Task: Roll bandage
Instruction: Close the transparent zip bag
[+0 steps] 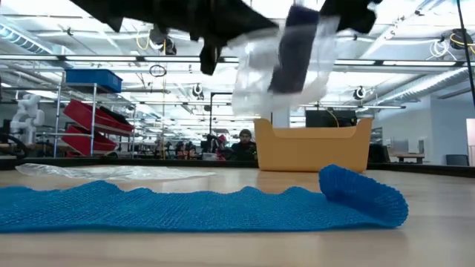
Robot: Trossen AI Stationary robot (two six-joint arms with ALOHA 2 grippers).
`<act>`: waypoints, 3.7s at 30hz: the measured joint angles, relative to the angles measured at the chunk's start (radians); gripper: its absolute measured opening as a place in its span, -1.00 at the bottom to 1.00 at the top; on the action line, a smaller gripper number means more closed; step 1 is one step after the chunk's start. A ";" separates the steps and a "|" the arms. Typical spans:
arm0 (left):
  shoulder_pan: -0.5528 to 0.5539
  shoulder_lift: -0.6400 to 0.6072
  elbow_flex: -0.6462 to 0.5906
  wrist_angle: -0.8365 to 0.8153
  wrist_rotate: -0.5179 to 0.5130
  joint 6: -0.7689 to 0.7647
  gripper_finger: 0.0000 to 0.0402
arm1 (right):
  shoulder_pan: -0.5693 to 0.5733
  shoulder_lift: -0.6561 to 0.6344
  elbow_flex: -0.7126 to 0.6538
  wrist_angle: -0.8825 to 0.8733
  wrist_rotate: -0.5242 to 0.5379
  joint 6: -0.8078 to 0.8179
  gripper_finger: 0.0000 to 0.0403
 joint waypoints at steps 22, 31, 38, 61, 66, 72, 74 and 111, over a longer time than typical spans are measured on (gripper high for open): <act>0.013 -0.113 0.000 -0.275 0.007 0.011 -1.00 | 0.246 -0.020 -0.465 0.769 0.279 -0.446 -0.15; 0.013 -0.113 0.000 -0.296 0.007 0.030 -1.00 | 0.225 0.047 -0.465 0.848 0.327 -0.475 -0.15; 0.013 -0.113 0.000 -0.297 0.007 0.030 -1.00 | 0.180 0.113 -0.464 0.988 0.267 -0.557 -0.18; 0.008 -0.267 -0.001 -0.414 -0.035 0.145 -1.00 | 0.055 0.125 -0.463 1.126 0.174 -0.721 -1.00; -0.005 -0.272 -0.001 -0.462 -0.050 0.142 -0.98 | 0.041 0.124 -0.434 1.141 0.114 -0.719 -1.00; -0.025 -0.273 -0.001 -0.542 -0.117 0.136 -0.96 | 0.041 0.124 -0.395 1.076 0.113 -0.729 -1.00; -0.025 -0.273 -0.001 -0.556 -0.118 0.136 -0.96 | 0.041 0.124 -0.393 1.053 0.113 -0.741 -1.00; -0.075 -0.272 -0.001 -0.519 -0.069 0.218 -0.34 | 0.067 0.066 -0.307 0.755 -0.129 -0.506 -1.00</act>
